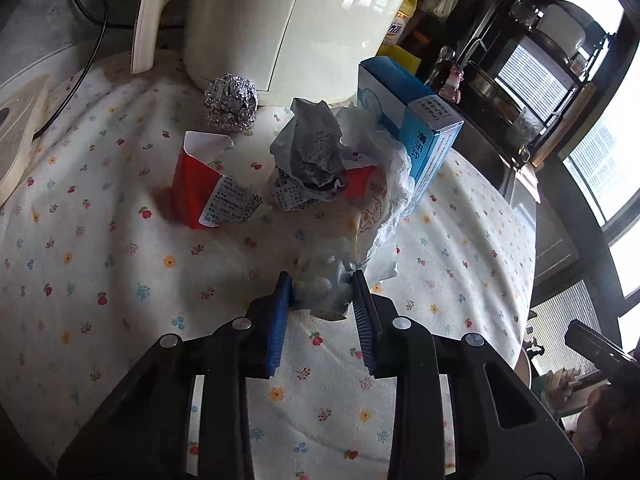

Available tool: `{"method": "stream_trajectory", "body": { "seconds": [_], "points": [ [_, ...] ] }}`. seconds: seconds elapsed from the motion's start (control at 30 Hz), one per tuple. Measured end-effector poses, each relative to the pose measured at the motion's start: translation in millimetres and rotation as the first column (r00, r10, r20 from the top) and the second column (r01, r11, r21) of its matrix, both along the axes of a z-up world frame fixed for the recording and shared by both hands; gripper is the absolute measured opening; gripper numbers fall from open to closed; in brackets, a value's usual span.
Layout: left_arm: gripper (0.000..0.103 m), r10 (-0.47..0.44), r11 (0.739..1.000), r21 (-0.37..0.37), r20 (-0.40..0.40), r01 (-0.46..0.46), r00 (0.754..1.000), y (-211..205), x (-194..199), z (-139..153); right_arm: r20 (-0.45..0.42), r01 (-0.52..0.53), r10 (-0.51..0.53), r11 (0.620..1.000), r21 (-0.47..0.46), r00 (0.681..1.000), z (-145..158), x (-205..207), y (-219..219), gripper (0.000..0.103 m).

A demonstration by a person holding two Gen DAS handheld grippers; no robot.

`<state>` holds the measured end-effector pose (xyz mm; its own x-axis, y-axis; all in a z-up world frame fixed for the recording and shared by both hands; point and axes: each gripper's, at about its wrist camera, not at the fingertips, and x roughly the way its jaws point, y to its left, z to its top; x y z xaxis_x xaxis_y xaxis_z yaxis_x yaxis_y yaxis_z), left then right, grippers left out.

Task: Collect trash
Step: 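Grasp the white toy block with the left tool while the right tool grasps the white plastic bag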

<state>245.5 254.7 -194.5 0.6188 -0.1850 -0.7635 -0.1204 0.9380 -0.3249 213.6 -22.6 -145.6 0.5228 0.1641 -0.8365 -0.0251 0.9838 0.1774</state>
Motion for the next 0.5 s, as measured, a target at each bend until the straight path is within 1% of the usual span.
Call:
{"method": "stream_trajectory", "body": {
  "seconds": [0.13,0.27,0.5],
  "points": [
    [0.031,0.017,1.000,-0.008,0.022,-0.017,1.000,10,-11,6,0.008,-0.061,0.061,0.998,0.005,0.998,2,9,25,0.095],
    [0.031,0.071,0.997,-0.012,0.035,-0.071,0.997,29,-27,11,0.011,-0.142,0.142,0.990,0.011,0.990,1,18,55,0.095],
    [0.031,0.189,0.982,-0.020,0.044,-0.188,0.981,70,-64,17,0.009,-0.288,0.288,0.957,0.027,0.958,-1,37,116,0.095]
  ]
}}
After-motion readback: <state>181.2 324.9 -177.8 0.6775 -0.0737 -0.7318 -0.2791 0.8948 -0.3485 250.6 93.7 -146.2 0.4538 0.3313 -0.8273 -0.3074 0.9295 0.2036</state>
